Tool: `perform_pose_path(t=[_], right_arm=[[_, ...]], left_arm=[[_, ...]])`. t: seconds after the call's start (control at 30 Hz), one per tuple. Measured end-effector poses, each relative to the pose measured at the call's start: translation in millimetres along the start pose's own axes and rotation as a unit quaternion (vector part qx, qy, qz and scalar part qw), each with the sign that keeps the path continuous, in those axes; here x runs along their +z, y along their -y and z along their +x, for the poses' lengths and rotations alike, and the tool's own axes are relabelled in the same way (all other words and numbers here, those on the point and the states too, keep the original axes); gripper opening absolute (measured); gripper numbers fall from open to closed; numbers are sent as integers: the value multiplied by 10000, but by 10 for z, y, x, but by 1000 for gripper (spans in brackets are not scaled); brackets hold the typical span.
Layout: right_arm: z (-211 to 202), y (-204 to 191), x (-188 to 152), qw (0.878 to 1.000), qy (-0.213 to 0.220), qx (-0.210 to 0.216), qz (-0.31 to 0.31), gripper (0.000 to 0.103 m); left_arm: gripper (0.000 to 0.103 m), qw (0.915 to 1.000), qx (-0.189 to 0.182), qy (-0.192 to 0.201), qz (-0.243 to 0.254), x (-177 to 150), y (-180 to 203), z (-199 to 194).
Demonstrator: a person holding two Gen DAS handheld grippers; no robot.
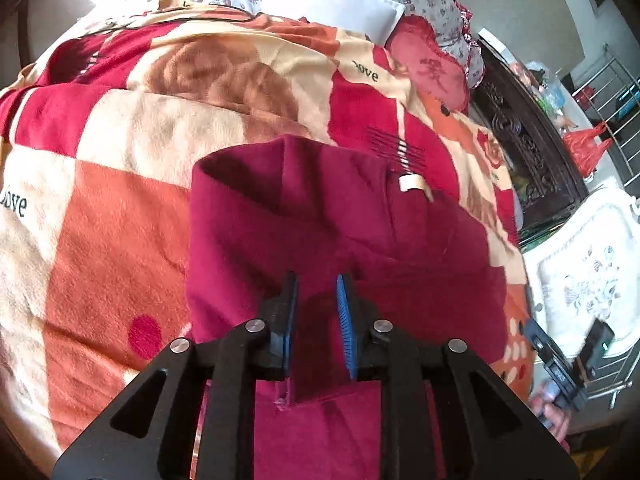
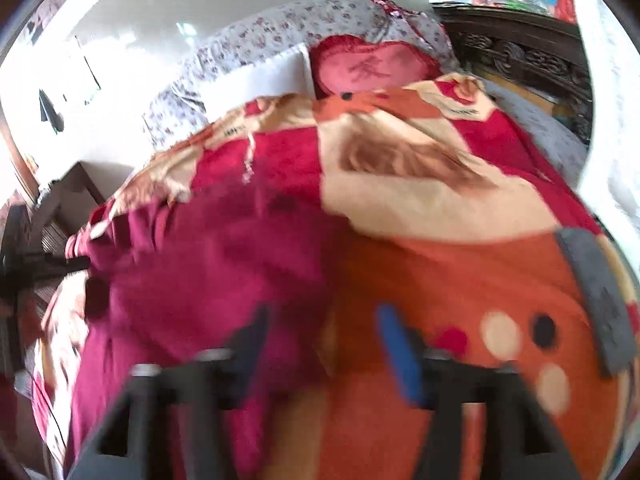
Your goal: Fold small clothes
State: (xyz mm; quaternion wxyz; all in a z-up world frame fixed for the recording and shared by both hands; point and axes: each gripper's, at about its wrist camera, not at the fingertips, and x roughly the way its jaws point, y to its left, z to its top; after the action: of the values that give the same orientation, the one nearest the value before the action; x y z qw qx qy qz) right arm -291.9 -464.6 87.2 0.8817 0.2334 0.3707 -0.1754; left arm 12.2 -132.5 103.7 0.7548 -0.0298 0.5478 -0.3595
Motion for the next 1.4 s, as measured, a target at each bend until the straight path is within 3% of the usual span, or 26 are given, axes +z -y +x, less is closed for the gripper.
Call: perform_pose_path(t=[0.13,0.2,0.3,0.37,0.43,0.6,0.73,0.83,0.93,1.03,1.17,1.4], right_arm=[[444,-192,206,9989,-452,73,-39,68],[556,-309,236,9984,-485,-4,-291,65],[700,-400,234,9957,-515,-456,-626,54],[843,-337,280,9961,-484,-499,-547,54],[900,-233,359,9971,-433,-518,-345,54],[634,-102,426,9981,-433,-430,31,54],[296,-202,226,9993,-329,-50,-153,54],[264,-349,-79,9961,-563,-307,-605,54],[504,-292,-324,9907,-944,-671,-708,54],[407,-188,-332,9950,-856,-467,-231,54],[89,-270,-337,9969,-576,-451,-279,54],[-116,-491,-511,9973,-647,-4,-338,54]], left_arm=[[18,9999,-61,-57,140,-147,63,-10],[24,9996,-15,-81,282,-238,127,28],[25,9981,355,-121,496,-336,171,193],[25,9963,661,-212,509,-344,146,392],[25,9966,673,-183,436,-332,121,494],[25,9971,630,-172,389,-304,98,532],[25,9976,582,-97,350,-373,51,399],[25,9980,562,-37,295,-458,46,367],[25,9968,685,-113,394,-550,70,426],[25,9968,710,-50,371,-592,92,342],[25,9968,724,115,318,-702,71,117],[25,9962,839,57,216,-1128,-55,-120]])
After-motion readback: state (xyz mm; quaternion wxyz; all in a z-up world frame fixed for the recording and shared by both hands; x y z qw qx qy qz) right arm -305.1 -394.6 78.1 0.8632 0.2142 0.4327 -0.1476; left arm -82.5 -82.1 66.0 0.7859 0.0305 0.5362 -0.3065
